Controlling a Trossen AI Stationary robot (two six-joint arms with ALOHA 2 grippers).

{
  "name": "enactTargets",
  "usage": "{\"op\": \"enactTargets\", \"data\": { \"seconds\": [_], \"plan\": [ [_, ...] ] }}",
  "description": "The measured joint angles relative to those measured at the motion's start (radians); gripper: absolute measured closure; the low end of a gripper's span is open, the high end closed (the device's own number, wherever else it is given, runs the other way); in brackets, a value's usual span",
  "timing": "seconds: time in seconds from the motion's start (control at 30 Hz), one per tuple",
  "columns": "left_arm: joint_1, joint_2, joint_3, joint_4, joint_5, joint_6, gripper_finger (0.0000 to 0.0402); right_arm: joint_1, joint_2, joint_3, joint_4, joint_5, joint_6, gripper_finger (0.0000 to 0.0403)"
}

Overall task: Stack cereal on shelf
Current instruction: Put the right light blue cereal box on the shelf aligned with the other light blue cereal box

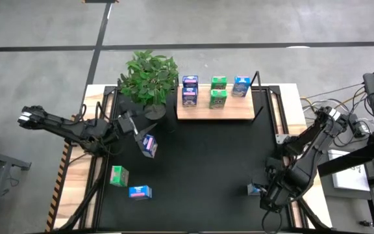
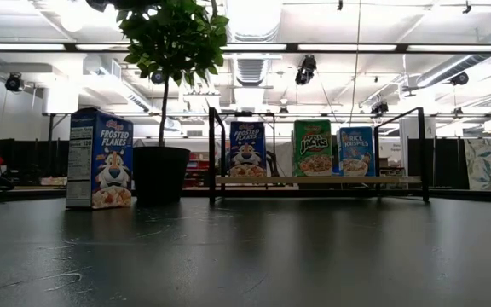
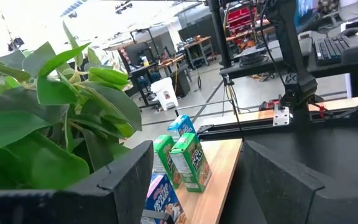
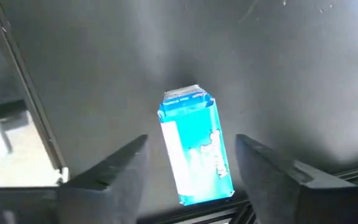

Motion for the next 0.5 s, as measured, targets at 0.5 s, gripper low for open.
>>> {"op": "enactTargets", "data": {
  "seconds": [0.5],
  "plan": [
    [0.000, -0.002, 0.000, 0.005, -0.001, -0.001, 0.0169, 0.001, 0.167, -0.003, -0.037, -0.067, -0.123, 0.0110]
  ]
}}
